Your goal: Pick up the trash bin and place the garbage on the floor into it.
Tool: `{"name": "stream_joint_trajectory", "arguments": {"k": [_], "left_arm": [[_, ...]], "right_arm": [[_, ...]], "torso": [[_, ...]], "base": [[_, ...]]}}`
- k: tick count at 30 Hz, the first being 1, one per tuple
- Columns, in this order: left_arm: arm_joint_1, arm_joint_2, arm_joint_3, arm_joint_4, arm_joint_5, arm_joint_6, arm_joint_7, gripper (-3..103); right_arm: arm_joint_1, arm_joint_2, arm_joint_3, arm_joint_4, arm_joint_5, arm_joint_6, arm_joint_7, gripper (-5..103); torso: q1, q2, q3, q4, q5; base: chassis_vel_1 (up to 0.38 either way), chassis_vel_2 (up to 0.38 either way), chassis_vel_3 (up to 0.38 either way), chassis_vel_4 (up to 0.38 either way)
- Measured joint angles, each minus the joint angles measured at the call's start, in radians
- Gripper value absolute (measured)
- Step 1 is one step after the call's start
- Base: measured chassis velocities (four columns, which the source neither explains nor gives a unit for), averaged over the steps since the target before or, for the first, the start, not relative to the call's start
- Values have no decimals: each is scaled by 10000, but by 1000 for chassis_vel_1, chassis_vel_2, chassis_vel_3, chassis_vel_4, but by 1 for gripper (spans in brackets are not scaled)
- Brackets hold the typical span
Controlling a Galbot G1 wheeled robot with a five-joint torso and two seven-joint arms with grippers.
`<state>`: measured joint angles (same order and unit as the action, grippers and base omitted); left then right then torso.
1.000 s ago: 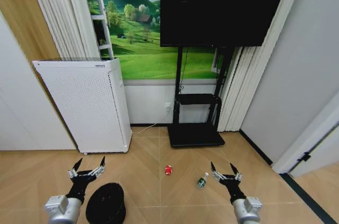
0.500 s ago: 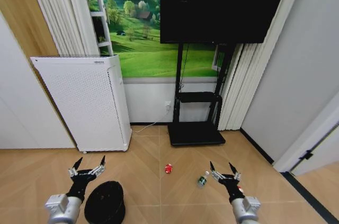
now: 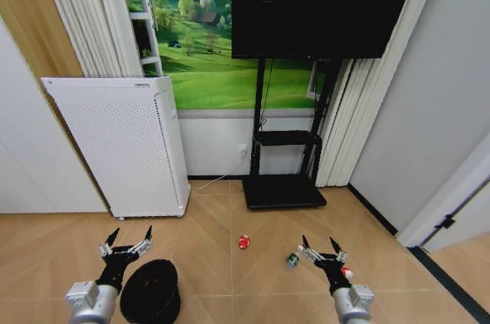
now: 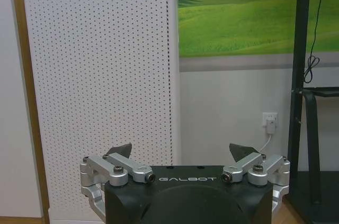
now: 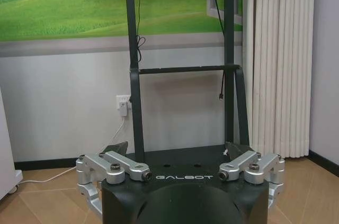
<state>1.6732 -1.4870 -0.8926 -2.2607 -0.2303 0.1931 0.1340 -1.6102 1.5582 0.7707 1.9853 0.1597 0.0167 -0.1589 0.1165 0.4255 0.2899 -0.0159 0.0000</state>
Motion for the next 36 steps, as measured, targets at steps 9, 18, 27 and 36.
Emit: {"name": "stream_joint_trajectory", "arguments": {"k": [9, 18, 27, 36], "left_arm": [[15, 9, 1, -35, 1, -16, 8, 100], [23, -14, 18, -74, 50, -16, 13, 100], [47, -75, 61, -83, 186, -24, 34, 100], [23, -76, 45, -69, 199, -53, 64, 100]], "right_arm": [[109, -22, 1, -121, 35, 18, -32, 100], [185, -98, -7, -241, 118, 26, -46, 100], [322, -218, 39, -485, 244, 139, -51, 100], [392, -261, 54, -582, 304, 192, -55, 100]], "torso": [[-147, -381, -233, 0, 0], [-252, -755, -503, 0, 0], [-393, -1184, -792, 0, 1], [-500, -1548, -1050, 0, 0]], "base": [[0, 0, 0, 0], [0, 0, 0, 0], [0, 0, 0, 0], [0, 0, 0, 0]]}}
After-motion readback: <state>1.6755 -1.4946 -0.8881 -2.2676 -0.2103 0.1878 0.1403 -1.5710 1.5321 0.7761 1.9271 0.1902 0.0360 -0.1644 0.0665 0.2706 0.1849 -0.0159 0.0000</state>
